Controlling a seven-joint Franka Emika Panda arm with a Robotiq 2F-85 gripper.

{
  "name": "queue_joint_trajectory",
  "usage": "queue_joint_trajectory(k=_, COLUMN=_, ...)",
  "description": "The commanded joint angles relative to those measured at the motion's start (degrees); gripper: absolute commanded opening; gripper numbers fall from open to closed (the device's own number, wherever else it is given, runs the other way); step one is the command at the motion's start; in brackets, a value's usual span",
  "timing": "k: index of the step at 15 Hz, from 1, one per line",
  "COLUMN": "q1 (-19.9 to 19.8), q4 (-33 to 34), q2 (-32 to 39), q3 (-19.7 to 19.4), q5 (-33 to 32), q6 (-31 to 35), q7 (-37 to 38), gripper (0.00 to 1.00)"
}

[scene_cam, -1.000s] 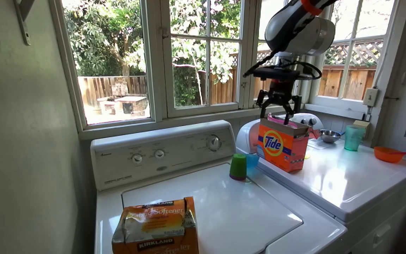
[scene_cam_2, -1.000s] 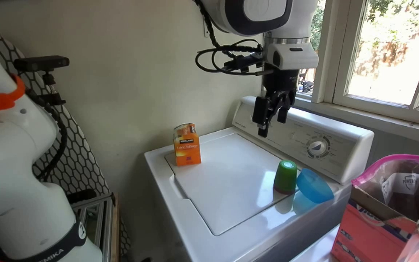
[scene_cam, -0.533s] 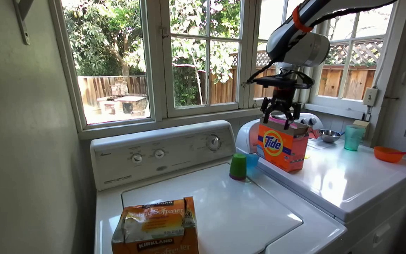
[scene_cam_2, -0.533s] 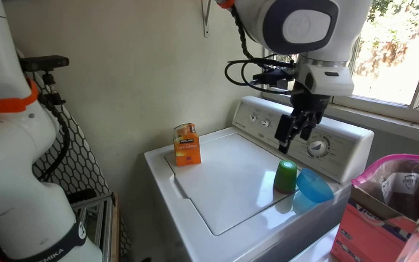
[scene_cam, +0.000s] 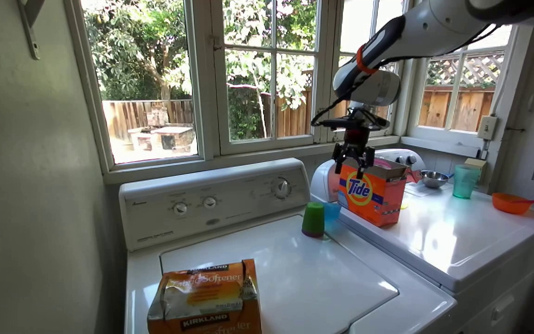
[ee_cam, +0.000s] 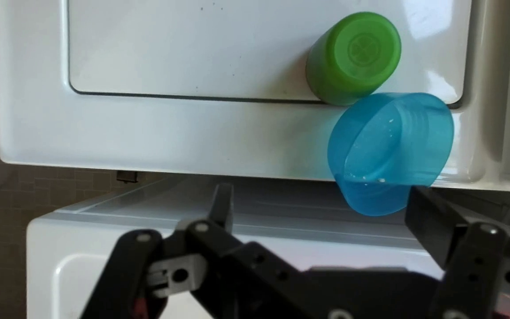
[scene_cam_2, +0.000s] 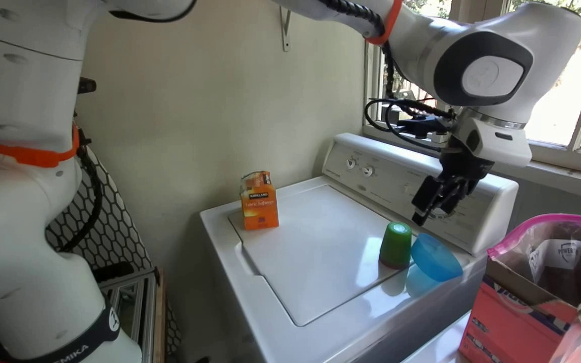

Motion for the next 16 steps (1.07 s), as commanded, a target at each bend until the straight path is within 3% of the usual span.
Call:
queue_joint_trajectory(k=1, q1=1.19, q4=9.68, q2=8.7, q3=-0.66, q5=0.86, q6=-6.76, q7=4.58, gripper=1.0)
queue_joint_trajectory(k=4, q1=1.17, q4=11.63, q2=11.03, q3=-0.28, q5=0.96, q6=-10.13, q7=4.26, gripper=1.0)
queue_joint_trajectory(k=5, q1=1.53, q4=7.73, q2=8.2, q3=-0.74, q5=0.4, q6=-6.77, q7=3.09, gripper=1.0)
queue_joint_trajectory(k=8, q1=1.58, q4=9.46, q2=9.93, q3=-0.7, q5=0.39, q6=-8.21, q7=3.12, gripper=1.0)
queue_joint_trajectory(k=10, q1=2.63, q4=6.6, q2=8.35, q3=-1.88, q5=0.27, q6=-3.67, q7=7.29, gripper=1.0)
queue_joint_trajectory(k=16, q1=2.35, q4=9.6, q2=12.96, q3=-1.5, q5=0.98, q6=2.06, q7=10.72, gripper=1.0)
